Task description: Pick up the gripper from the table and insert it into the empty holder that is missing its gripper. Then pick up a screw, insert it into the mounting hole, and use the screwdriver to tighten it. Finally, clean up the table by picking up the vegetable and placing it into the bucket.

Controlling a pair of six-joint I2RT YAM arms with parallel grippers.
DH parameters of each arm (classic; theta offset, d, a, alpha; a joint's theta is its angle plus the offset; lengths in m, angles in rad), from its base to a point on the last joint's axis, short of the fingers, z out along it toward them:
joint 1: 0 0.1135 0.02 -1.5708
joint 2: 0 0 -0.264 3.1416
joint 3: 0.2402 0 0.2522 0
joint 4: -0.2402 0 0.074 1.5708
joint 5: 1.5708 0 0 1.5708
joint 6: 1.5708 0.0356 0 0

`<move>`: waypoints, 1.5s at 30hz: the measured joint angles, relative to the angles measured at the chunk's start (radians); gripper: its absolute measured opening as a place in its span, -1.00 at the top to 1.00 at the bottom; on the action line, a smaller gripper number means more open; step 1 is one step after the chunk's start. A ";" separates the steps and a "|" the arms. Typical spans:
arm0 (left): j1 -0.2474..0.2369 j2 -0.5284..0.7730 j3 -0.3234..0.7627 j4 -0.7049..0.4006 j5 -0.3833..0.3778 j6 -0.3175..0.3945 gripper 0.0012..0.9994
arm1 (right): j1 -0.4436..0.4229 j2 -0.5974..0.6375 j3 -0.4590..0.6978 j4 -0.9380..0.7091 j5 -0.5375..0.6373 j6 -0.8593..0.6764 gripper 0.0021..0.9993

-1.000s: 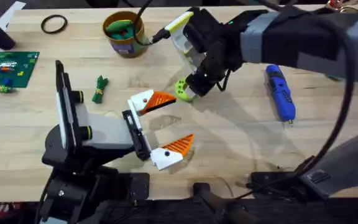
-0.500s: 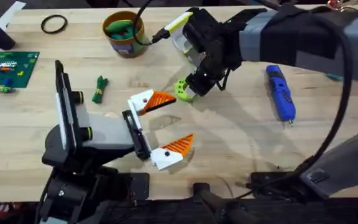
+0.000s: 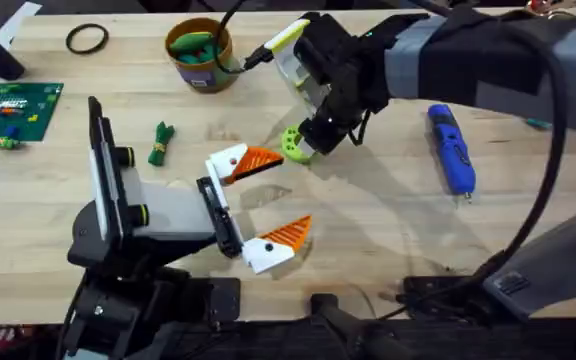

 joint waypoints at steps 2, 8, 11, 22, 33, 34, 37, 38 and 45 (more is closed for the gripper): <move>0.000 0.000 0.000 0.000 0.000 0.000 -0.97 | 0.000 0.000 0.000 0.000 0.000 -0.001 0.99; 0.000 0.000 0.000 0.000 0.000 0.000 -0.97 | 0.000 0.000 0.000 0.000 0.000 -0.002 1.00; 0.000 0.000 0.000 0.000 0.000 0.000 -0.97 | 0.000 0.000 0.000 0.000 0.000 -0.002 1.00; 0.000 0.000 0.000 0.000 0.000 0.000 -0.97 | 0.000 0.003 0.038 -0.073 0.000 -0.002 1.00; 0.000 0.000 0.000 0.000 0.000 0.000 -0.97 | -0.003 0.003 0.266 -0.254 0.000 -0.002 1.00; 0.000 0.000 0.000 0.000 0.000 0.000 -0.97 | -0.005 0.003 0.287 -0.273 0.000 -0.003 1.00; 0.000 0.000 0.000 0.000 0.000 0.000 -0.97 | -0.015 0.003 0.352 -0.321 0.000 -0.006 1.00; 0.000 0.000 0.000 0.000 0.000 0.000 -0.97 | -0.020 0.003 0.374 -0.335 0.000 -0.007 1.00; 0.000 0.000 0.000 0.000 0.000 0.000 -0.97 | -0.047 0.003 0.517 -0.420 0.001 -0.040 1.00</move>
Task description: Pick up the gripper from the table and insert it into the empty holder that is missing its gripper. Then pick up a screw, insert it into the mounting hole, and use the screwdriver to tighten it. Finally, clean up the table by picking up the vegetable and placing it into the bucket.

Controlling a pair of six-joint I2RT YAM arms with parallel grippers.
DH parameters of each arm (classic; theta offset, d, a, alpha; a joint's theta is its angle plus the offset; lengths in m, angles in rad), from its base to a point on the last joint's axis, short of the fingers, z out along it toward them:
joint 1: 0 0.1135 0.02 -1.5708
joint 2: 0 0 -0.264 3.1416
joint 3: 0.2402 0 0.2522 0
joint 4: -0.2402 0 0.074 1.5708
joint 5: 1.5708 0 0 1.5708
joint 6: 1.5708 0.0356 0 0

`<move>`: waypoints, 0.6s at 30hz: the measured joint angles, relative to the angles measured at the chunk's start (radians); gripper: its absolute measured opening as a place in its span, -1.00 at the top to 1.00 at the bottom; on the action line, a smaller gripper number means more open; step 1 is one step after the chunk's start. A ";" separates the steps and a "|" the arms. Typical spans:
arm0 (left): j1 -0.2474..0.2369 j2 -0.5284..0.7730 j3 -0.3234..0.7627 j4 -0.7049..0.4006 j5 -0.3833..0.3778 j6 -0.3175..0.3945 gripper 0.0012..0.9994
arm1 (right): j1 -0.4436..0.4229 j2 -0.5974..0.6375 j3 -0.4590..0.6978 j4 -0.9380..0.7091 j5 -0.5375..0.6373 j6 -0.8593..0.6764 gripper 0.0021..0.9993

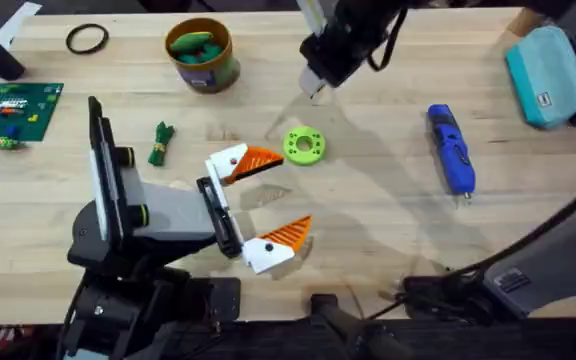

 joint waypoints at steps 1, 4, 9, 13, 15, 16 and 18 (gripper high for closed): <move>0.000 0.000 0.000 0.000 0.000 0.000 -0.97 | 0.000 0.000 0.020 -0.015 0.000 -0.011 1.00; 0.000 0.000 0.000 0.000 0.000 0.000 -0.97 | 0.003 0.000 0.081 -0.051 0.000 -0.036 1.00; 0.000 0.000 0.000 0.000 0.000 0.000 -0.97 | 0.012 0.000 0.180 -0.084 0.000 -0.053 1.00; 0.000 0.000 0.000 0.000 0.000 0.000 -0.97 | 0.028 0.000 0.249 -0.114 -0.008 -0.066 1.00; 0.000 0.000 0.000 0.000 0.000 0.000 -0.97 | 0.040 0.000 0.279 -0.129 -0.023 -0.083 1.00; 0.000 0.000 0.000 0.000 0.000 0.000 -0.97 | 0.048 0.000 0.293 -0.138 -0.032 -0.093 1.00; 0.000 0.000 0.000 0.000 0.000 0.000 -0.97 | 0.064 0.000 0.318 -0.154 -0.043 -0.109 1.00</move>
